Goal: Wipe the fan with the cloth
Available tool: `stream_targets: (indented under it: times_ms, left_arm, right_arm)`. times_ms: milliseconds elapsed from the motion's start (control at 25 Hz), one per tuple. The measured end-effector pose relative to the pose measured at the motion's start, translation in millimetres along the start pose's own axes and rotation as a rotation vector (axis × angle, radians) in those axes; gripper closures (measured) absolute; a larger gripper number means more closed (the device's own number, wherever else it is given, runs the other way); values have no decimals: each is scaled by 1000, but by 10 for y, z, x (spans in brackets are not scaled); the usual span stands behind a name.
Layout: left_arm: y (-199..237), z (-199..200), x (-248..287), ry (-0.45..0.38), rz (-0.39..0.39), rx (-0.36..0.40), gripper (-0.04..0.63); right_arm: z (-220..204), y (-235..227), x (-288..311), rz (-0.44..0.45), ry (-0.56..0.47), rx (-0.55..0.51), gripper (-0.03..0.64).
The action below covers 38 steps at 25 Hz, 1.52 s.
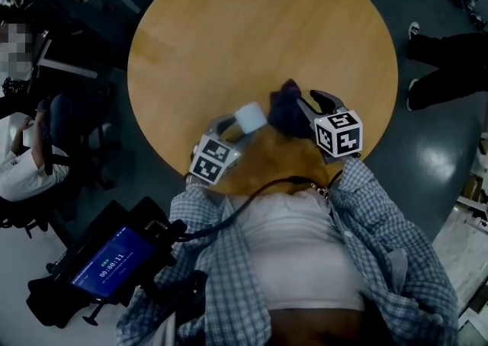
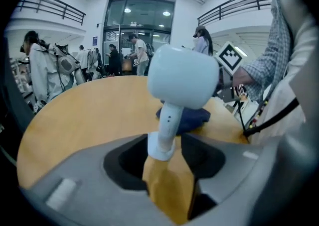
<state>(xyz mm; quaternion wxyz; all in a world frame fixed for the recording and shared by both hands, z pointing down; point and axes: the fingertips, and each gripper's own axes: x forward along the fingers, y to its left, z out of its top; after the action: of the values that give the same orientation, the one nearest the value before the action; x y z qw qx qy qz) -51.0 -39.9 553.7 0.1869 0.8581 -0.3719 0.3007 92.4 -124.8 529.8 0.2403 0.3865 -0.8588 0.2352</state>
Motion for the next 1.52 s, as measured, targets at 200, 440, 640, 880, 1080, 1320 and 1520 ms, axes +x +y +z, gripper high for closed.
stream_targets:
  times_ms: [200,440,640,880,1080,1320,1520]
  left_arm:
    - [102,-123,-245,-54,62,-77,450]
    - [177,85,-415,-178,111,-93,583]
    - [83,294,-468,-260,81,-113,594]
    - [-24,436,-463,-283,44,-91,595]
    - [-86,349,-396,-277,23,-63,595]
    - [-123,347,-359,-277,8,-49,595]
    - [-150,282,-351,-267,-5,-37,595]
  right_arm:
    - [114,-48,-133,-33,-88,41,543]
    - [167,164,-232,-7,-157,83,614]
    - [86,471,-140,78,-156,116,614]
    - [157,795,-113,199,-134,-3,614]
    - [189,812,-168,202,-132,-30,614]
    - [195,802,-229,200,-125,-44,614]
    - [128,814,-217,187,-120,-40,614]
